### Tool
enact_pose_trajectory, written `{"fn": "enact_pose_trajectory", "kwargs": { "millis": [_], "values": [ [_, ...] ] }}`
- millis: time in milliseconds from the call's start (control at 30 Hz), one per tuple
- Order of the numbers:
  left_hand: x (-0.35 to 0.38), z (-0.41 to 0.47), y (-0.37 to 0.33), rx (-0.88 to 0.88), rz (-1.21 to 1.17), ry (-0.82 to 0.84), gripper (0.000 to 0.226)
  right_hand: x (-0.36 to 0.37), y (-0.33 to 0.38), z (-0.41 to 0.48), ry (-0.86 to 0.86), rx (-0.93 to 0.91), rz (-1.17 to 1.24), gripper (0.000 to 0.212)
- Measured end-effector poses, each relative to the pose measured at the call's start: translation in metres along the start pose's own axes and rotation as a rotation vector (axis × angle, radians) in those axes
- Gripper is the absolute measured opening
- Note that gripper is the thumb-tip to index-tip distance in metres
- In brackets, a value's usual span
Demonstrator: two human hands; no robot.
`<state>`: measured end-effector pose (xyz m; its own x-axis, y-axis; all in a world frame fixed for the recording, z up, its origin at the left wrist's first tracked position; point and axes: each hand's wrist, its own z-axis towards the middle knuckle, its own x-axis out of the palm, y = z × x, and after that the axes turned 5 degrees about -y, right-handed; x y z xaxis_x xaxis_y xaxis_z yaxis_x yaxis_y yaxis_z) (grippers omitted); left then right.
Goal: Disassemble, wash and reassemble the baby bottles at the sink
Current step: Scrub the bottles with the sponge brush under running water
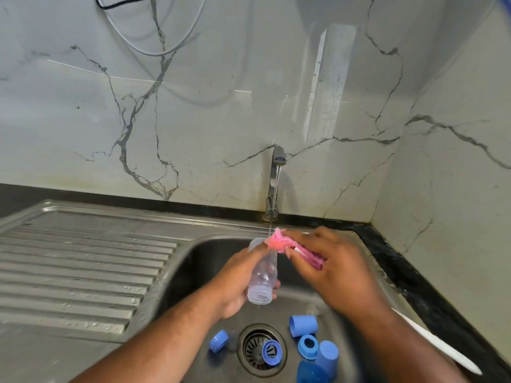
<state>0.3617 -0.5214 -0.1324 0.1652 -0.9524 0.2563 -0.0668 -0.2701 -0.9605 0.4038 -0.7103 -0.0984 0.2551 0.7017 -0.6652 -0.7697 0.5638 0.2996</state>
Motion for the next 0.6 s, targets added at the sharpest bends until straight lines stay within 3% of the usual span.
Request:
{"fn": "enact_pose_trajectory", "kwargs": {
  "millis": [100, 300, 600],
  "values": [
    [0.004, -0.004, -0.001, -0.052, -0.096, 0.007, 0.054, 0.013, 0.007, -0.004, 0.112, 0.028, 0.032, 0.041],
    [-0.006, -0.004, -0.01, -0.208, -0.244, -0.211, 0.049, 0.019, 0.021, -0.01, 0.29, -0.113, 0.089, 0.041],
    [-0.012, -0.004, -0.021, -0.264, -0.336, -0.203, 0.045, 0.019, 0.019, -0.008, 0.16, -0.078, -0.019, 0.042]
  ]
}}
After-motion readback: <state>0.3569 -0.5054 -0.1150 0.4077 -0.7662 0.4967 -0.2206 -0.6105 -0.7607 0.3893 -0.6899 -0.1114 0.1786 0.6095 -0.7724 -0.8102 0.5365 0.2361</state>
